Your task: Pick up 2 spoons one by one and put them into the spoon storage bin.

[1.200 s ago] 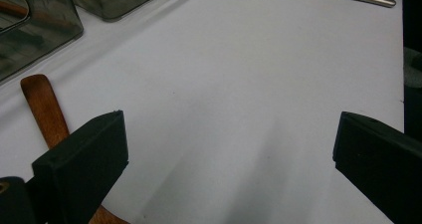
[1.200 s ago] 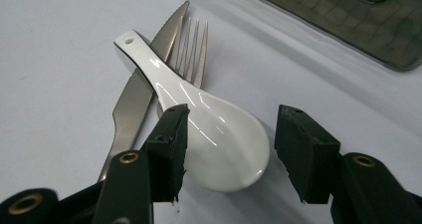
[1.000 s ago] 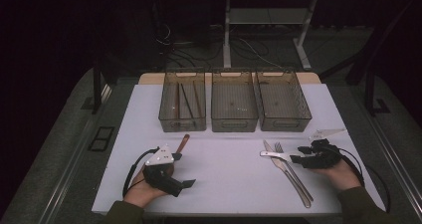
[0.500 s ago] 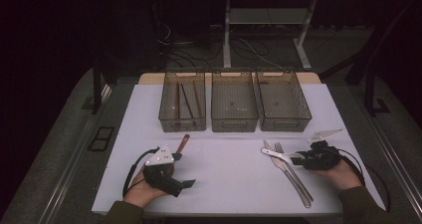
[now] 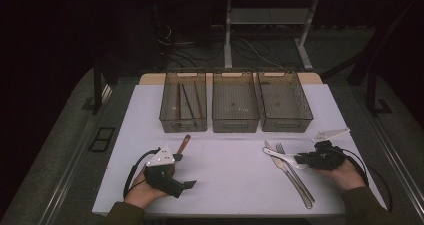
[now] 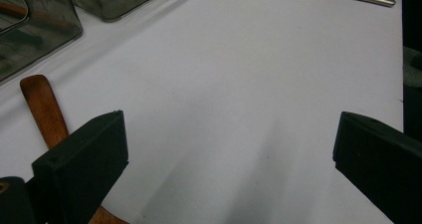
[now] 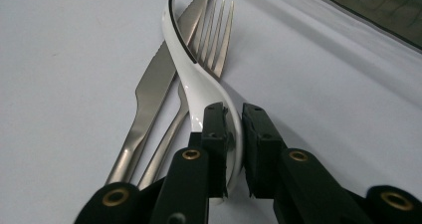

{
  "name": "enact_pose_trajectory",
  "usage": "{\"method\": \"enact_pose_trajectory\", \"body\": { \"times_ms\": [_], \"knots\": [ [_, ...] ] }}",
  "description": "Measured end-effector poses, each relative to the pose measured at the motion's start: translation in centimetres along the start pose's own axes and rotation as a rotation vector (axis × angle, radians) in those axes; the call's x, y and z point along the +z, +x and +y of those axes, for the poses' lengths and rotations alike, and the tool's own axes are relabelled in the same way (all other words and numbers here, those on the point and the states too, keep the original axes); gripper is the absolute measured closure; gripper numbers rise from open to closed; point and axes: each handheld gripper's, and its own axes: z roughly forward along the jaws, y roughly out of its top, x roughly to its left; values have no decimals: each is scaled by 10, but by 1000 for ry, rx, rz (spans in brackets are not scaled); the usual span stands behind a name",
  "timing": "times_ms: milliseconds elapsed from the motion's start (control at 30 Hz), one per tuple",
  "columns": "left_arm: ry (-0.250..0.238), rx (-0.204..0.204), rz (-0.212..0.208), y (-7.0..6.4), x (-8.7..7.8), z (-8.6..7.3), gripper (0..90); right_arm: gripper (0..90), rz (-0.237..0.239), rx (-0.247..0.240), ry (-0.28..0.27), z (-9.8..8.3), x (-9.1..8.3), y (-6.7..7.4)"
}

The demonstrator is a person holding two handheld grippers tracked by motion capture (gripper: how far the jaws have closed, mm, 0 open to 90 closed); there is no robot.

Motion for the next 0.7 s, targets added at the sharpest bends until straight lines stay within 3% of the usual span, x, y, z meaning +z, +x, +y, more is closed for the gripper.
{"method": "enact_pose_trajectory", "body": {
  "times_ms": [700],
  "knots": [
    [-7, 2, -2, 1, -1, 0, 5, 825, -38, -16, -9, 2, -5, 1]
  ]
}}
